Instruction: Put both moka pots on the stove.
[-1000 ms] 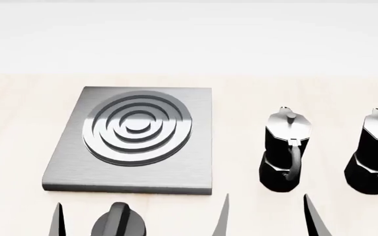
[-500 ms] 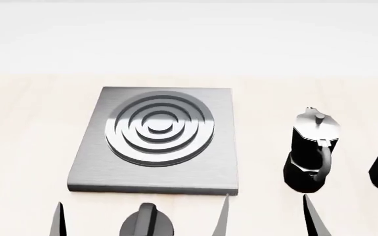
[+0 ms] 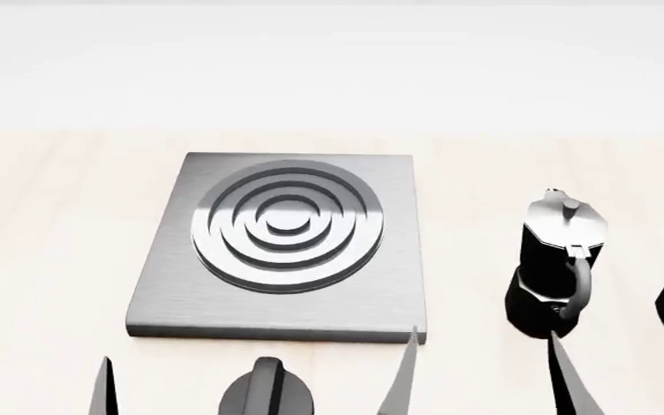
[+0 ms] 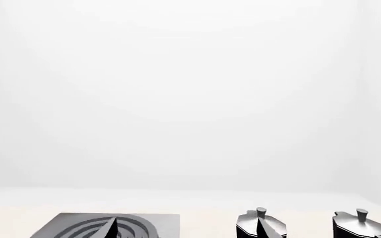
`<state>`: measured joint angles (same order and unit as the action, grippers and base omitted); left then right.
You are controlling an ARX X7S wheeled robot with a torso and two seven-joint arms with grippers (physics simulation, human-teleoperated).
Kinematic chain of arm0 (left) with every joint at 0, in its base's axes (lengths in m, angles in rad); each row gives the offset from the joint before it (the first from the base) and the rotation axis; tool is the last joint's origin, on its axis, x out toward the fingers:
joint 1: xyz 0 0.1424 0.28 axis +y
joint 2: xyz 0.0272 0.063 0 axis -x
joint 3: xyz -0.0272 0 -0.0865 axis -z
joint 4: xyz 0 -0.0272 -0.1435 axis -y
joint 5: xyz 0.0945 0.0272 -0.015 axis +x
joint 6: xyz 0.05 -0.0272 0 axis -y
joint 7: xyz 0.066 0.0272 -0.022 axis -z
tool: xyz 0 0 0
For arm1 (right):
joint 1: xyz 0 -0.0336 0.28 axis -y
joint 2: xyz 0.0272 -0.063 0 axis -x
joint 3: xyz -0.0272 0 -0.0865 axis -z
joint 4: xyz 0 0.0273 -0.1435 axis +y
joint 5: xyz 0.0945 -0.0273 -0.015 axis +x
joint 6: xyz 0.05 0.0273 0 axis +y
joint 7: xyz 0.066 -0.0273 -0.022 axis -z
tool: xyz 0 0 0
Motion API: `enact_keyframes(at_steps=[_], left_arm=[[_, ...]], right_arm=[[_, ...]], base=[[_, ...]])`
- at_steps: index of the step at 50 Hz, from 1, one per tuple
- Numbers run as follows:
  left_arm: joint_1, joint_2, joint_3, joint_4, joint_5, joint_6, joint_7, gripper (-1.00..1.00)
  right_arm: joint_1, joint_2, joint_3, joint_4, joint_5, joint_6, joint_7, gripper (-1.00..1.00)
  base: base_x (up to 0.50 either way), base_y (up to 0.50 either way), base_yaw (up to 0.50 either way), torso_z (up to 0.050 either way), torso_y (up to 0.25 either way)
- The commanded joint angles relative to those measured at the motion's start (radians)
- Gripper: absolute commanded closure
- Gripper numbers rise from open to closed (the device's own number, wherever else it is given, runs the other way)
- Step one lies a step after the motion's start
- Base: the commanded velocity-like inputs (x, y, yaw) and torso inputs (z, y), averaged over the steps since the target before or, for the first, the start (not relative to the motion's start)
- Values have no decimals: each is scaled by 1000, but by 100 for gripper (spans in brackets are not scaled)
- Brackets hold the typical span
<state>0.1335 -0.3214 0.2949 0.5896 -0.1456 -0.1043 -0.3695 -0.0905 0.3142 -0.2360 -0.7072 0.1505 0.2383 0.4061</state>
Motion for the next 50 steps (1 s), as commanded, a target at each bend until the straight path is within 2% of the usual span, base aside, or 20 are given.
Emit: enact_keyframes(at_steps=[1, 7, 14, 24, 33, 35, 36, 40, 50], left_arm=[[3, -5, 1, -10, 0, 18, -3, -100], [2, -7, 5, 0, -3, 9, -6, -100], [5, -13, -8, -15, -14, 30, -6, -100], [5, -17, -10, 5, -20, 9, -16, -100], [2, -19, -19, -25, -23, 31, -19, -100], [2, -20, -16, -2, -19, 9, -26, -100], [2, -20, -16, -4, -19, 10, -26, -100], [8, -24, -25, -12, -21, 29, -28, -100], [4, -26, -22, -12, -23, 26, -32, -100]], right_arm=[[91, 10, 44, -59, 51, 161, 23, -100], [239, 36, 135, -100, 188, 386, 21, -100], [370, 75, 148, -81, 216, 522, 22, -100], [575, 89, 276, 3, 406, 719, -41, -100], [713, 153, 254, 221, 421, 749, -142, -100], [749, 171, 232, 267, 441, 794, -173, -100], [761, 155, 269, 288, 497, 832, -193, -100], [831, 190, 184, 424, 441, 846, -217, -100], [841, 228, 173, 537, 444, 874, -260, -100]], base=[[0, 0, 0, 0, 0], [0, 0, 0, 0, 0], [0, 0, 0, 0, 0], [0, 0, 0, 0, 0], [0, 0, 0, 0, 0], [0, 0, 0, 0, 0], [0, 0, 0, 0, 0], [0, 0, 0, 0, 0], [0, 0, 0, 0, 0]])
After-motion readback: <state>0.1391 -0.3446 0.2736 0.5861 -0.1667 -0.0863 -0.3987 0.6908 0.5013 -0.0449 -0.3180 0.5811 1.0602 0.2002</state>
